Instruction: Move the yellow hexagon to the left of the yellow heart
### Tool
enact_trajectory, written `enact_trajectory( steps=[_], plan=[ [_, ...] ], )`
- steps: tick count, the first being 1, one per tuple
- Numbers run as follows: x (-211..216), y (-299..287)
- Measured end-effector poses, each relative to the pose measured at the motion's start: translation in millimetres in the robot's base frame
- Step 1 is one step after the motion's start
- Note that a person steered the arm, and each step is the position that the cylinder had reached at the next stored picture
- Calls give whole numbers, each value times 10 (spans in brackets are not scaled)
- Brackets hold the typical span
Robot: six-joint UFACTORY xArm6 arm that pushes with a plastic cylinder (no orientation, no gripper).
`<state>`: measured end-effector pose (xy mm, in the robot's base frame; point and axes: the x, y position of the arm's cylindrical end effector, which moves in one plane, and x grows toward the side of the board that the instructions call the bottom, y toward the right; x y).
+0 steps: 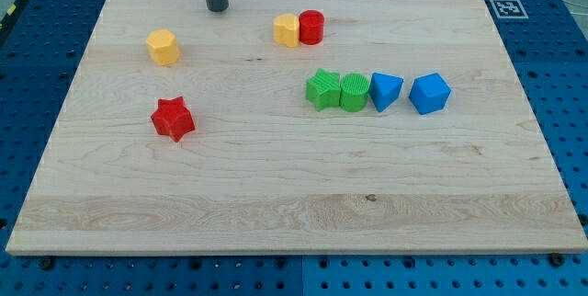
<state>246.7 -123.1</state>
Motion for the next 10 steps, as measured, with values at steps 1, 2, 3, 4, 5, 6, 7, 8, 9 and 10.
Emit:
enact_trajectory(
  steps=[1, 2, 3, 4, 5, 6, 7, 8, 9, 10],
  plan=[
    [0, -45],
    [12, -48],
    [79, -48],
    [158, -89],
    [163, -119],
    [163, -230],
    [163, -431],
    [163, -524],
    [163, -698],
    [165, -849]
  ],
)
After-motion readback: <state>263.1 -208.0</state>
